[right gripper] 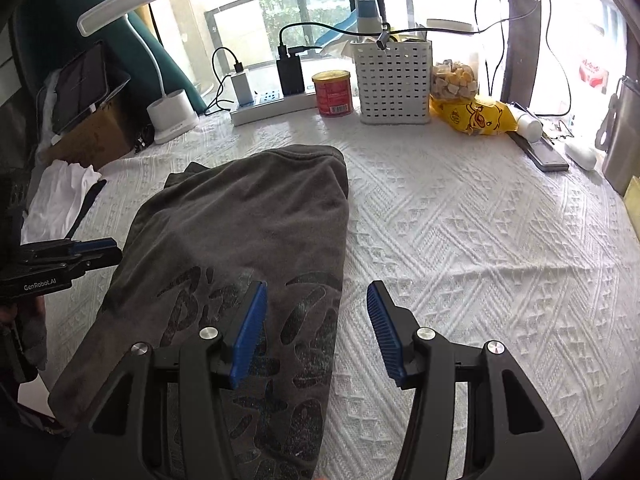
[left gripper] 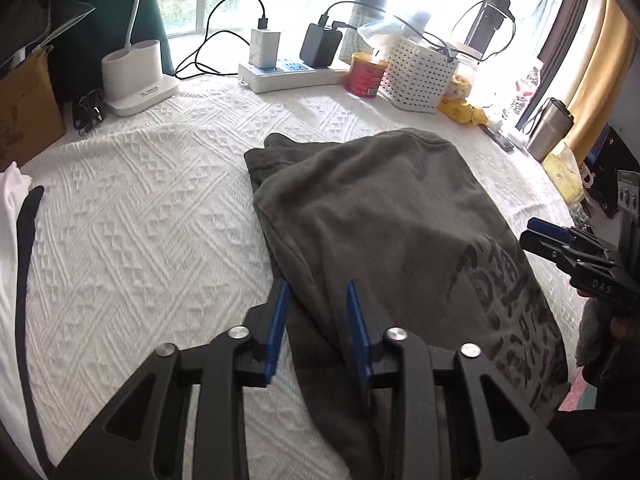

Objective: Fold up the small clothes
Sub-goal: 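Move both open grippers along the strip to its end, then grasp the grey strip end with the left gripper while the right gripper grasps beside it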

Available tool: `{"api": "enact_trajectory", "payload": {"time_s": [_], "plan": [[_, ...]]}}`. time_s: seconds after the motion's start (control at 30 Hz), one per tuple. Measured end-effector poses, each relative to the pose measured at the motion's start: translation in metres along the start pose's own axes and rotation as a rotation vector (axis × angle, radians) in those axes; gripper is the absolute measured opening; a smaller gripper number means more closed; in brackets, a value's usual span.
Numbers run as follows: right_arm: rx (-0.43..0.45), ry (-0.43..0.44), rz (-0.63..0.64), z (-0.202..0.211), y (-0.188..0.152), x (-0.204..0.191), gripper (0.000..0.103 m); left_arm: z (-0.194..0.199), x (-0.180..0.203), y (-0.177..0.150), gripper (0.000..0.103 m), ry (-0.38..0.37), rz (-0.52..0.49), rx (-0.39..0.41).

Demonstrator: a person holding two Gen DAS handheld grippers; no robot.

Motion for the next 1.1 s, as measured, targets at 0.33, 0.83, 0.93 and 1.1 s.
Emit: {"api": "enact_trajectory", "payload": {"time_s": [0.33, 0.83, 0.93, 1.1], "plan": [[0.01, -0.004, -0.022, -0.021, 0.026, 0.018, 0.055, -0.027, -0.016, 0.03, 0.066, -0.02, 0.103, 0.009], [-0.032, 0.124, -0.081, -0.072, 0.055, 0.022, 0.056, -0.057, 0.01, 0.055, 0.081, -0.158, 0.05, -0.025], [-0.056, 0.156, -0.082, -0.082, 0.055, 0.015, 0.056, -0.061, 0.022, 0.055, 0.081, -0.118, 0.005, -0.016], [-0.061, 0.191, -0.045, -0.092, 0.058, -0.004, 0.056, -0.066, 0.035, 0.053, 0.081, -0.045, -0.078, 0.004]]}}
Point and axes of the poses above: each gripper's, at about its wrist camera, not at the fingertips, and z roughly against the way its jaws point, x to its right, y to its top, the point moved 8 cm from there along -z, roughly the way its jaws point, and after that the axes turned 2 degrees about -z, right-handed, at the moved point
